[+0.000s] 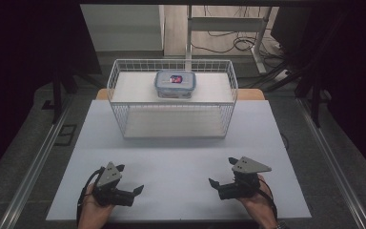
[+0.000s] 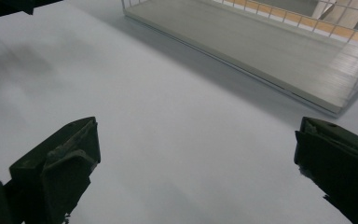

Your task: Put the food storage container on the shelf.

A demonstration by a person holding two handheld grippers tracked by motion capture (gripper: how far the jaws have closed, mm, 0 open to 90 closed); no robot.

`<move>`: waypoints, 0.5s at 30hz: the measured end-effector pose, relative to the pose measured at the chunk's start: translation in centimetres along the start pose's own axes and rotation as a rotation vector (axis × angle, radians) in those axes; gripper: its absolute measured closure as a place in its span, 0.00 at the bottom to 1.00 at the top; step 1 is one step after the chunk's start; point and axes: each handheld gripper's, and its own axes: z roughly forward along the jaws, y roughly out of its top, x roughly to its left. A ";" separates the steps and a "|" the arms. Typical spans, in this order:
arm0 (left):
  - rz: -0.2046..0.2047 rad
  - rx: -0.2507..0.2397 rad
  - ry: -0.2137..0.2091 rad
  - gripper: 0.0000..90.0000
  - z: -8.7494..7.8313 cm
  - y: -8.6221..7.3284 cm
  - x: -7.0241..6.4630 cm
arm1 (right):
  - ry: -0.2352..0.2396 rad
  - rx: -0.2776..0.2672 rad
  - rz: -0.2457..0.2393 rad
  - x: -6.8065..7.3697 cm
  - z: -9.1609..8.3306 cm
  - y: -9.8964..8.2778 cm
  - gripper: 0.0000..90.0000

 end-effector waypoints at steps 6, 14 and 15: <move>-0.014 -0.004 0.039 0.01 -0.9 -0.8 0.6 | -0.029 0.001 0.013 -0.5 -0.9 -0.9 0.00; -0.032 0.013 0.084 0.01 -2.2 -2.1 1.1 | -0.072 0.013 0.039 -1.1 -1.9 -2.3 0.00; -0.041 0.020 0.091 0.01 -2.5 -2.5 1.2 | -0.077 0.014 0.059 -1.3 -2.1 -2.7 0.00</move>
